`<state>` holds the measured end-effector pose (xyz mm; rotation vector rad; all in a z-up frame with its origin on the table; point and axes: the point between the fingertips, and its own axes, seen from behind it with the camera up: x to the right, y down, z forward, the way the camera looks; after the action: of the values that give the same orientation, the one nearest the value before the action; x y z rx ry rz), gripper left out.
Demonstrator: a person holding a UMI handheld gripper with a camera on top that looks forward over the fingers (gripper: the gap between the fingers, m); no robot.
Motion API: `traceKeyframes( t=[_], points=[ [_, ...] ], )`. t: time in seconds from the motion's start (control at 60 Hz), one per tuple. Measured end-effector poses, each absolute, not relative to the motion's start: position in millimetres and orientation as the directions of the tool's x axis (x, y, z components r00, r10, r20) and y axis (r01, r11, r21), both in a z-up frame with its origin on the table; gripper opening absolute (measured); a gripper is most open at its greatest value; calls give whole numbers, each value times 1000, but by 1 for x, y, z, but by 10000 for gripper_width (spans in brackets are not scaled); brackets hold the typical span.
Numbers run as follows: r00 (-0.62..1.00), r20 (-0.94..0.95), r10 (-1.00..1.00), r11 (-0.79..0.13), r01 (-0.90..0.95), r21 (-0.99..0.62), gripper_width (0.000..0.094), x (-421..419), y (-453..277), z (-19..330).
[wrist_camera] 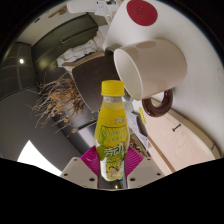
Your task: Pour water
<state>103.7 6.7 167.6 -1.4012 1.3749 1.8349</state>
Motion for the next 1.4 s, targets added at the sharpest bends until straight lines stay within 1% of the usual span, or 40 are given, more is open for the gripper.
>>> traceKeyframes(
  t=[0.083, 0.15, 0.233, 0.3, 0.367, 0.417, 0.45, 0.533, 0.617, 0.683, 0.733, 0.883, 0.9, 1.033, 1.167, 1.183, 1.2, 1.267, 1.4],
  points=[
    [-338, -918, -209, -415, -819, 396, 285, 103, 5, 167],
    [-234, -953, -192, -438, -849, 297, 285, 103, 5, 169],
    [-44, -991, -124, -465, -880, 97, 286, 112, 3, 183],
    [174, -984, -47, -455, -880, -135, 287, 126, 7, 201],
    [432, -901, 38, -399, -820, -410, 286, 150, 10, 227],
    [615, -783, 91, -328, -724, -607, 285, 174, 11, 244],
    [705, -700, 109, -285, -653, -702, 288, 187, 12, 260],
    [850, -514, 114, -191, -489, -851, 288, 223, 11, 287],
    [935, -348, 63, -122, -339, -933, 287, 265, 15, 288],
    [978, -209, 9, -114, -206, -972, 287, 298, 15, 272],
    [992, -123, -27, -129, -125, -984, 287, 321, 20, 258],
    [995, 56, -85, -237, 35, -971, 287, 358, 28, 188],
    [994, 64, -85, -246, 42, -968, 288, 361, 25, 171],
    [993, 56, -108, -334, 17, -943, 287, 375, 28, 106],
    [991, 22, -134, -381, -31, -924, 290, 385, 23, 63],
    [990, 22, -139, -380, -32, -924, 293, 386, 20, 60],
    [990, 15, -141, -354, -36, -935, 293, 387, 21, 64],
    [988, -3, -154, -342, -57, -938, 300, 389, 19, 62],
    [988, -10, -154, -337, -62, -939, 441, 387, 20, 63]
  ],
)
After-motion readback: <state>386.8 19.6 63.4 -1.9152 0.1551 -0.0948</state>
